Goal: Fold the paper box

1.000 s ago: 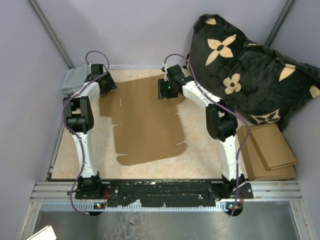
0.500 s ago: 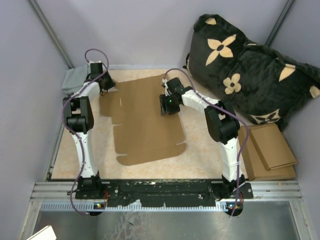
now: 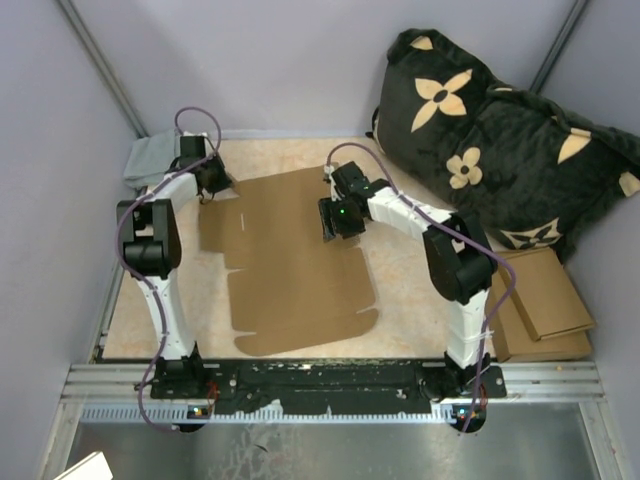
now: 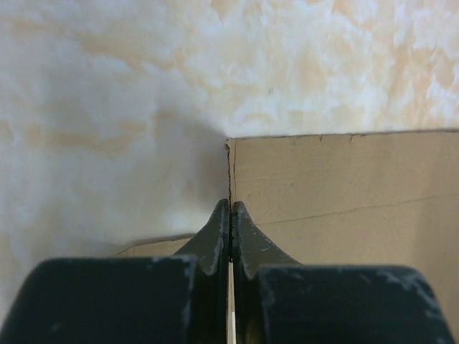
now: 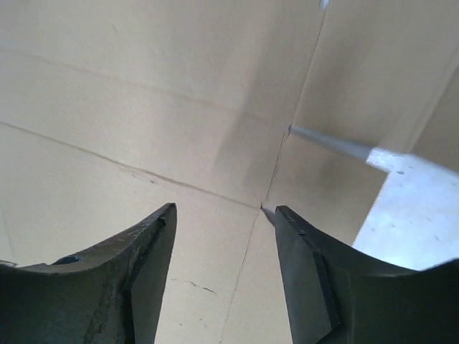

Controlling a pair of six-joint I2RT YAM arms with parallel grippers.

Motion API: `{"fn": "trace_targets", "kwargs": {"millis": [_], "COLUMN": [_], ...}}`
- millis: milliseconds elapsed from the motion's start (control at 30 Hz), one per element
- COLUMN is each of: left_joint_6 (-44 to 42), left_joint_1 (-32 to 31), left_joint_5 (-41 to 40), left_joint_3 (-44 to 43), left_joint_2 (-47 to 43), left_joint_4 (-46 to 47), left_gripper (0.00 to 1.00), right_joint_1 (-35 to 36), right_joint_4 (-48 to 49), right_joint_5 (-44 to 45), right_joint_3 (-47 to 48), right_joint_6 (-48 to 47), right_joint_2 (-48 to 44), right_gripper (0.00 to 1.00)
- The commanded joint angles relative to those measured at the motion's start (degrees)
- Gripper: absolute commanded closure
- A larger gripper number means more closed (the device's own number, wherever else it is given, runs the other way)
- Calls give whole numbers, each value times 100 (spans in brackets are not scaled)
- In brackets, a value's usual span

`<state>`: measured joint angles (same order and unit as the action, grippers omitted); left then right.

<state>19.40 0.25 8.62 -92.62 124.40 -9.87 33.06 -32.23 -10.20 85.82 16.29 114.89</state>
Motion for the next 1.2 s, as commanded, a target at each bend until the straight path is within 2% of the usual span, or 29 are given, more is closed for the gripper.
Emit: {"fn": "trace_targets", "kwargs": {"millis": [0, 100, 167, 200, 267, 367, 500, 667, 800, 1033, 1167], "left_joint_6": [-513, -561, -623, -653, -640, -568, -470, -425, -458, -501, -481], "left_joint_1": [-195, -265, -323, -350, -381, -402, -410, -425, -429, -430, -438], "left_joint_5": [90, 342, 450, 455, 363, 211, 12, -53, -51, 27, 79], "left_joint_3": [583, 985, 995, 978, 998, 1015, 1088, 1154, 1158, 1148, 1140], "left_joint_2": [-571, -966, -1077, -1113, -1198, -1247, -1309, -1340, -1280, -1176, -1179], "left_joint_4": [-639, -416, -508, -574, -628, -752, -859, -853, -859, -918, -920], "left_gripper": [100, 100, 100, 100, 100, 100, 100, 100, 100, 100, 99], "right_joint_1": [25, 10, -75, -172, -435, -794, -917, -928, -948, -950, -945], "right_joint_4": [-174, -371, -562, -714, -1056, -1650, -2151, -1979, -1651, -1285, -1174], "right_joint_5": [350, 576, 869, 950, 956, 630, 604, 915, 724, 146, 114], "right_joint_3": [479, 1226, 1835, 2176, 2981, 4255, 5176, 4599, 4060, 3836, 3810], "right_joint_6": [103, 104, 150, 185, 313, 504, 516, 698, 746, 717, 702], "right_joint_2": [-813, -801, -530, -301, 315, 1332, 2194, 2201, 2113, 2115, 2112], "right_gripper": [40, 29, 20, 19, 19, 25, 27, 27, 27, 30, 33]}}
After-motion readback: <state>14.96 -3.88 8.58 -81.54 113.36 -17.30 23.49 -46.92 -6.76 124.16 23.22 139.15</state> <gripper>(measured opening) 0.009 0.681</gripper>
